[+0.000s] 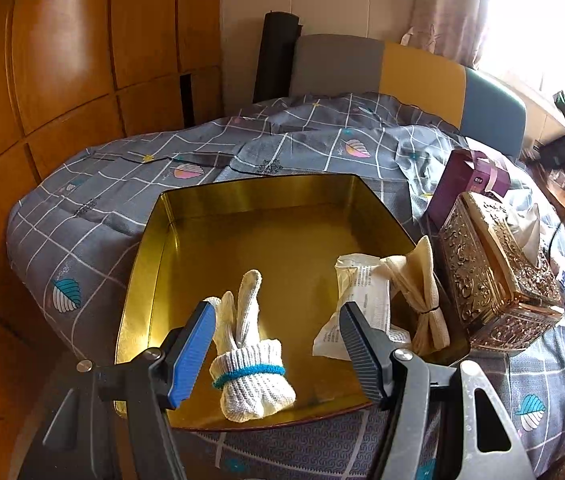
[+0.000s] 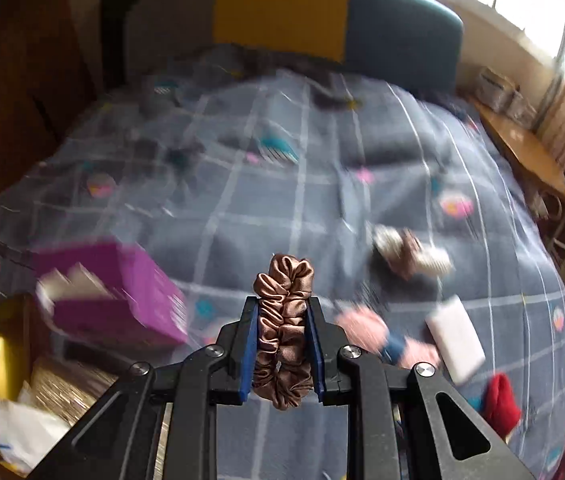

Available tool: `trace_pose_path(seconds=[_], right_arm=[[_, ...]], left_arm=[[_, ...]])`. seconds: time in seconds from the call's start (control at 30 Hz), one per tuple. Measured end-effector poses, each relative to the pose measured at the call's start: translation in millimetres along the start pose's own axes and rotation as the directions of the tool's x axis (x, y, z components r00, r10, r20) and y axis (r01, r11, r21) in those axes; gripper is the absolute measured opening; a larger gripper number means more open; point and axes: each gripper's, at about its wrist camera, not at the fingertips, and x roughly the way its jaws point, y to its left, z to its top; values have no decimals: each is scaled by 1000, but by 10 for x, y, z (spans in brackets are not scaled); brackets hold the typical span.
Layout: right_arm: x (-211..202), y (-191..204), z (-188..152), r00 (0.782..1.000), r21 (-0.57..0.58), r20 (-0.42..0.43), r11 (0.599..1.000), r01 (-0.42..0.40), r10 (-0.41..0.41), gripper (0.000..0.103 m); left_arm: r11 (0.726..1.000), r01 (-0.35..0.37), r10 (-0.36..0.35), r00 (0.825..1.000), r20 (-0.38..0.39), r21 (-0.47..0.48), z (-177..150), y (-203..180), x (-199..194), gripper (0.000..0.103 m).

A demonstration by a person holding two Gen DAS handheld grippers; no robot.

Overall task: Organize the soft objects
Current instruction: 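Carry the brown scrunchie into the gold tray and open the right gripper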

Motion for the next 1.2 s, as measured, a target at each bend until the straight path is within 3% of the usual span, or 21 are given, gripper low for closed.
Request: trace_pose_path(seconds=[0.13,0.23,0.3,0.43,0.53,0.63,0.7,0.87,0.97,1.1,1.2], right_arm=[[-183,517,269,991,-95,91,991,-93,102,25],[-324,925,315,969,-194,128,963,-186,212,26],[-443,1219,253,941,-279,123,921,-274,317,26],[-637,1795,-84,889,-483,33,786,-386,456,26],[-716,2115,-439,873,-568,-44,707,-422,486,26],[-716,2358,-835,873,-604,-122,663,-443,472,26],[-674,2492,-1092,873,-600,-177,654,-462,454,26],[-421,2649,-1568,848,-535,-279,661,-526,450,26],[-342,2743,-1717,847,-498,-283,685,-531,451,26],[-285,2888,-1696,853,-462,-224,719,-520,472,29],[-277,2936,-1642,852,-428,-184,740,-518,490,45]], left_arm=[[1000,-3,3,1000,-7,-7,-9,32,21,65],[1000,9,-9,1000,-7,-27,-15,67,29,70],[1000,12,-12,1000,-3,-29,-15,74,31,72],[999,3,-3,1000,5,-35,-9,86,6,72],[998,-32,33,999,17,-56,3,145,-30,72],[994,-67,69,997,16,-82,17,234,-45,72],[992,-79,81,996,19,-95,21,288,-65,72],[990,-105,107,994,14,-97,9,322,-98,72],[990,-105,106,994,10,-90,1,310,-103,72],[991,-96,97,995,11,-89,-9,301,-114,72],[992,-93,94,995,12,-90,-14,300,-113,72]])
